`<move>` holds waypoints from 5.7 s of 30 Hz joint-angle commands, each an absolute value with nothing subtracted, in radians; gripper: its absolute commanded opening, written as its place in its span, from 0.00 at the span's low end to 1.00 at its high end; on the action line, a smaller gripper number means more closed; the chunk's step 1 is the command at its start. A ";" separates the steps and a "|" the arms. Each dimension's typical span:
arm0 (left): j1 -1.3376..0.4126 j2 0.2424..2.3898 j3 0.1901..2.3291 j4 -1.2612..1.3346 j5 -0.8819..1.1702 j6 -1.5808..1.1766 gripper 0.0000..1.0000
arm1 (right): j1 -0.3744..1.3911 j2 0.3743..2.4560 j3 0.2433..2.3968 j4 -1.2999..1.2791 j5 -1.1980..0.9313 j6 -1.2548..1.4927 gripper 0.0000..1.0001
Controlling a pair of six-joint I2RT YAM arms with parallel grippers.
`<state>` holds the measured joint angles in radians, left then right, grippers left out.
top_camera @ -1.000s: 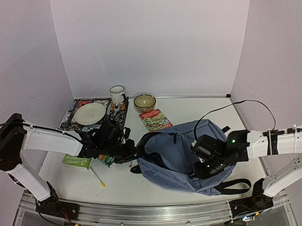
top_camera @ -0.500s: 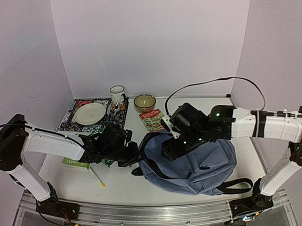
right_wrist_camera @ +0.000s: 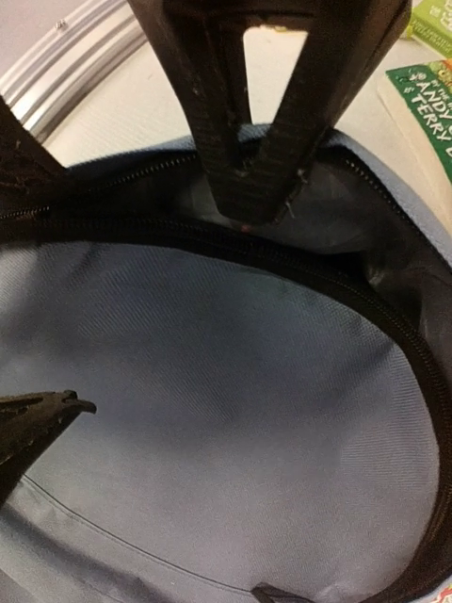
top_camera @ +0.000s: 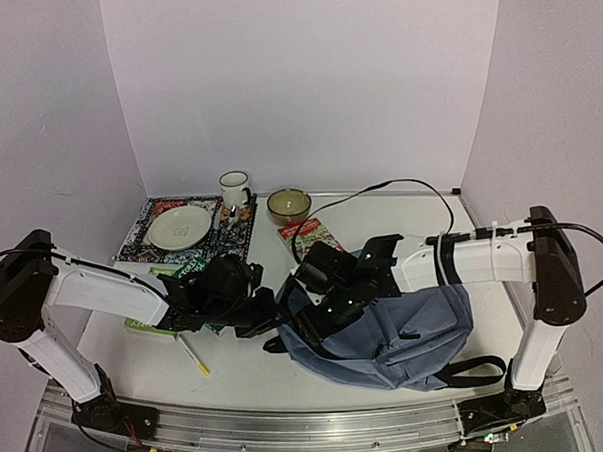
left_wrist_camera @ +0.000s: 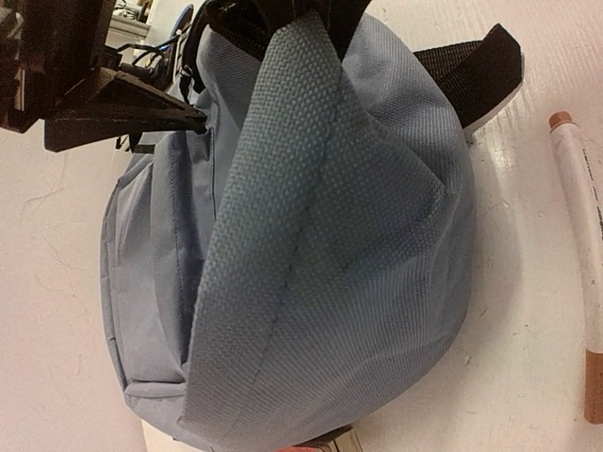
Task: Pack the student bag
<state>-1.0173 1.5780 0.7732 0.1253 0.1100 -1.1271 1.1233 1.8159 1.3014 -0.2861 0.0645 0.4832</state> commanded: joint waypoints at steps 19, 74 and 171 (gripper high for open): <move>-1.032 1.666 0.770 0.186 0.097 -1.176 0.00 | 0.996 1.378 1.008 -0.399 0.548 0.802 0.00; -0.657 1.080 0.241 0.207 -0.080 -1.353 0.99 | 0.794 1.469 0.724 -0.035 0.300 0.847 0.12; -0.681 1.174 0.877 0.192 0.756 -0.905 0.00 | 0.786 1.462 1.164 0.332 -0.484 0.617 0.98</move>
<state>-0.6515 1.1865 0.8040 0.0227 0.6710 -0.9234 0.7925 1.4300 1.1092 0.2374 -0.3966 0.5857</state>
